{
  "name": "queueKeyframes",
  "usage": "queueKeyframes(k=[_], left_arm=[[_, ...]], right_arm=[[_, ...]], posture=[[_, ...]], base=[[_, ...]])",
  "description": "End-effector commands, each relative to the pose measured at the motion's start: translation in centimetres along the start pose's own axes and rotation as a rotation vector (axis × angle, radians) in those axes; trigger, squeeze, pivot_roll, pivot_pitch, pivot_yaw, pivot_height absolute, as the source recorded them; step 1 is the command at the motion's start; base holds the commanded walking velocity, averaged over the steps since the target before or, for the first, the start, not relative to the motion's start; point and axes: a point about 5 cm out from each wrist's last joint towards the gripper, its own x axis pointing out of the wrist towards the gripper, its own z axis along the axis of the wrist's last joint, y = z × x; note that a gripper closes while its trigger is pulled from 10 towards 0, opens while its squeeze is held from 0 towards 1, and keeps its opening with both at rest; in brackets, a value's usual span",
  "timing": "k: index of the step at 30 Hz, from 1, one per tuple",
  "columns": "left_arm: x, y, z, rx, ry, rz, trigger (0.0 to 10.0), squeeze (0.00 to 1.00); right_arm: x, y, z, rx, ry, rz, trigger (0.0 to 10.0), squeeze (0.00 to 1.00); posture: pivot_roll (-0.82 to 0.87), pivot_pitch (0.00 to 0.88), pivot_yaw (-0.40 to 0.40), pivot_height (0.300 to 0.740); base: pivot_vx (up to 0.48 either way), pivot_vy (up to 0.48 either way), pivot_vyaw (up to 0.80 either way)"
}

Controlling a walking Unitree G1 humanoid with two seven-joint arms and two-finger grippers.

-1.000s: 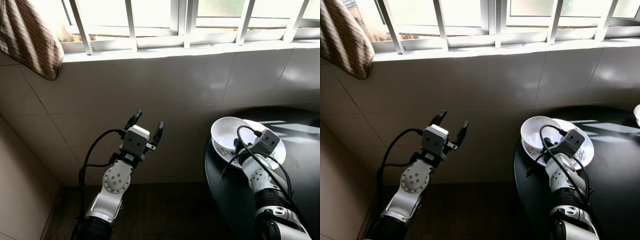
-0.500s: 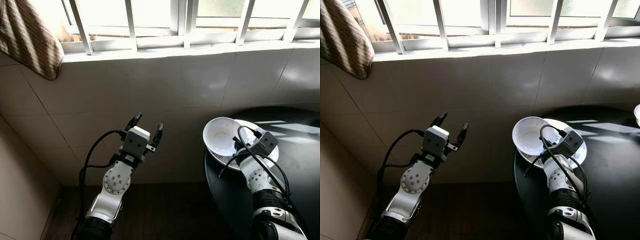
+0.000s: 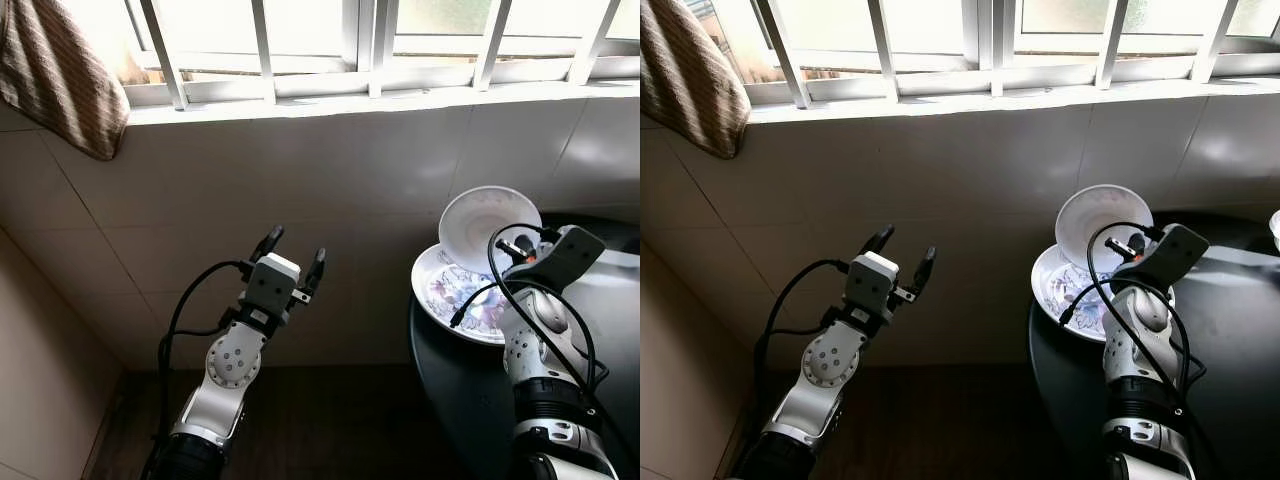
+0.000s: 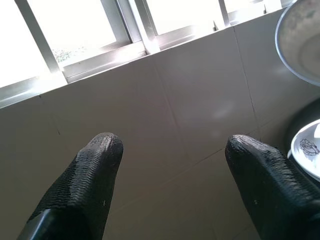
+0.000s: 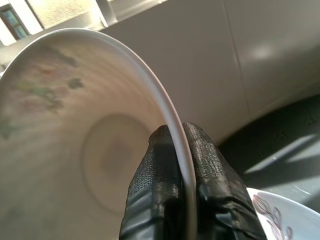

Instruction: Kitchen organization

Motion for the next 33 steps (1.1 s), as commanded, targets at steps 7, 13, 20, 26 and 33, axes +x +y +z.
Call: queueKeyframes(k=[7, 13, 20, 26, 33], left_arm=[[-0.1, 0.4, -0.4, -0.013, 0.032, 0.010, 10.0, 0.00], [-0.1, 0.5, -0.4, -0.015, 0.029, 0.017, 10.0, 0.00], [-0.1, 0.5, -0.3, -0.016, 0.028, 0.019, 10.0, 0.00], [0.0, 0.8, 0.1, 0.005, -0.011, 0.031, 10.0, 0.00], [-0.1, 1.0, 0.2, 0.004, -0.019, 0.048, 10.0, 0.00]], right_arm=[[-1.6, 5.4, 0.1, -0.139, -0.061, 0.339, 0.0, 0.00], [-2.6, 6.5, -0.6, -0.168, -0.049, 0.417, 0.0, 0.00], [-2.8, 6.5, -0.6, -0.179, -0.055, 0.428, 0.0, 0.00], [-2.8, 6.5, -0.1, -0.204, -0.089, 0.424, 0.0, 0.00], [-2.8, 7.0, 0.4, -0.232, -0.130, 0.447, 0.0, 0.00]], posture=[[0.04, 0.000, 0.031, 0.740], [0.04, 0.000, 0.029, 0.740], [0.04, 0.000, 0.029, 0.740], [0.04, 0.000, 0.028, 0.740], [0.04, 0.000, 0.026, 0.740]], base=[[0.000, 0.189, 0.23], [0.000, 0.480, 0.80], [0.000, 0.480, 0.80], [0.000, 0.141, 0.80], [0.000, 0.000, 0.80]])
